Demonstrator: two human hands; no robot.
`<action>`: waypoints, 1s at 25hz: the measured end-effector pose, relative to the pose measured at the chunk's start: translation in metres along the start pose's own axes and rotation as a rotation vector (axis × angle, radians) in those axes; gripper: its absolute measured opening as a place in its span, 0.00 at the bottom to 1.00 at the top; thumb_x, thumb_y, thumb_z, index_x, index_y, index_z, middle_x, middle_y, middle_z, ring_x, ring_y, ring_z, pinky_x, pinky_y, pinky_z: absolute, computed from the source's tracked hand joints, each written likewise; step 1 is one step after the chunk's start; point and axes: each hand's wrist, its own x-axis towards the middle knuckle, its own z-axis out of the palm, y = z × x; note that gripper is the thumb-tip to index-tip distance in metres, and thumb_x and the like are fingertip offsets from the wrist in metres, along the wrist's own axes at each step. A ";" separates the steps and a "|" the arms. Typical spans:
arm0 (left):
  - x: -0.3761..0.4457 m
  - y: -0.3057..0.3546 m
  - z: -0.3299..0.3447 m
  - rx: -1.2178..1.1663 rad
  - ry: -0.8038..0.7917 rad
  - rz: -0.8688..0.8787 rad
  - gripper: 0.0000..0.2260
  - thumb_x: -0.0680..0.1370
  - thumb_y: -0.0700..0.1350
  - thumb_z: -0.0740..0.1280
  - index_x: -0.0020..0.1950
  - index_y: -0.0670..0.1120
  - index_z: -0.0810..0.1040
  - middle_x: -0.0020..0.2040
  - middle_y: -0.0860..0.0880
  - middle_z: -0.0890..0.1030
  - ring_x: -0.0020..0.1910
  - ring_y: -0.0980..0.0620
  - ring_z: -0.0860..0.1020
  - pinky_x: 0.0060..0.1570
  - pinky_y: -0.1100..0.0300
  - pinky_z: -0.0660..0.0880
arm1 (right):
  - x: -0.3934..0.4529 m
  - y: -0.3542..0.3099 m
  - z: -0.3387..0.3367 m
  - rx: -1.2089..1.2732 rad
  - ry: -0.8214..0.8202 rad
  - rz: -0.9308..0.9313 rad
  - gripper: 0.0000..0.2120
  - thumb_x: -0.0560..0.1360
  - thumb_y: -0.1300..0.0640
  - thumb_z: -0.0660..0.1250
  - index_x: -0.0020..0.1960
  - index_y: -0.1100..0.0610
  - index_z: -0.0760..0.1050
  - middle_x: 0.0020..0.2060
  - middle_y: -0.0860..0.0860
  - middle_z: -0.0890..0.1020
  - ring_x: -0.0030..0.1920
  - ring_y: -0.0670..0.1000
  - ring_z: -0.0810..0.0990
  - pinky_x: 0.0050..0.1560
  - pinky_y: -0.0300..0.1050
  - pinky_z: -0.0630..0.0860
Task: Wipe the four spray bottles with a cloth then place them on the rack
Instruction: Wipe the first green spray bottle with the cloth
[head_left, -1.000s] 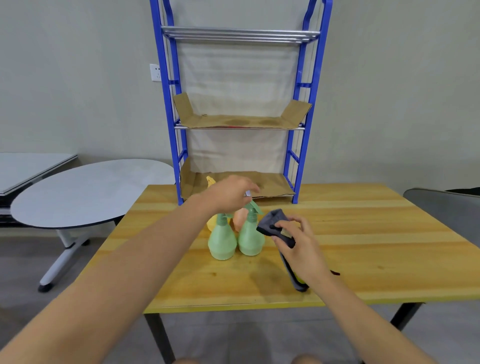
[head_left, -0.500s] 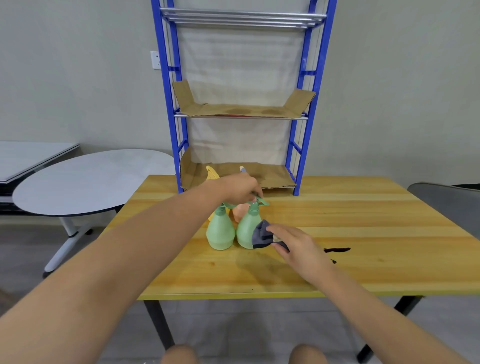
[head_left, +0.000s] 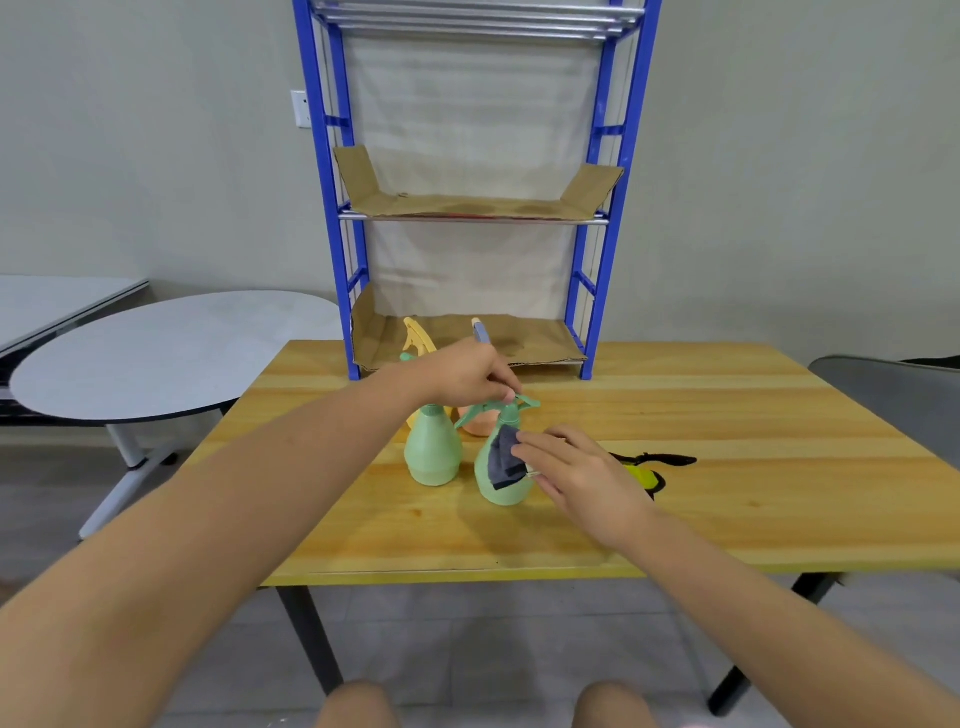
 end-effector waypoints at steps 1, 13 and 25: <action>-0.001 -0.001 0.001 -0.021 0.001 -0.013 0.12 0.83 0.46 0.68 0.64 0.49 0.84 0.59 0.53 0.85 0.51 0.58 0.79 0.49 0.67 0.72 | 0.003 -0.001 0.002 -0.013 0.005 -0.009 0.18 0.73 0.63 0.72 0.63 0.57 0.78 0.61 0.49 0.79 0.56 0.55 0.76 0.55 0.47 0.78; -0.015 0.004 0.009 -0.084 0.006 0.020 0.11 0.82 0.48 0.68 0.62 0.50 0.85 0.52 0.57 0.86 0.41 0.65 0.80 0.40 0.70 0.73 | -0.014 -0.034 0.011 -0.150 -0.204 -0.223 0.21 0.66 0.68 0.73 0.58 0.57 0.78 0.58 0.50 0.79 0.52 0.56 0.73 0.53 0.43 0.75; -0.018 0.000 0.016 -0.258 0.055 -0.062 0.09 0.81 0.51 0.70 0.58 0.54 0.86 0.49 0.56 0.87 0.42 0.59 0.81 0.43 0.61 0.77 | -0.014 -0.059 0.022 -0.184 -0.312 -0.209 0.12 0.73 0.70 0.63 0.53 0.59 0.76 0.50 0.52 0.78 0.50 0.57 0.73 0.51 0.46 0.75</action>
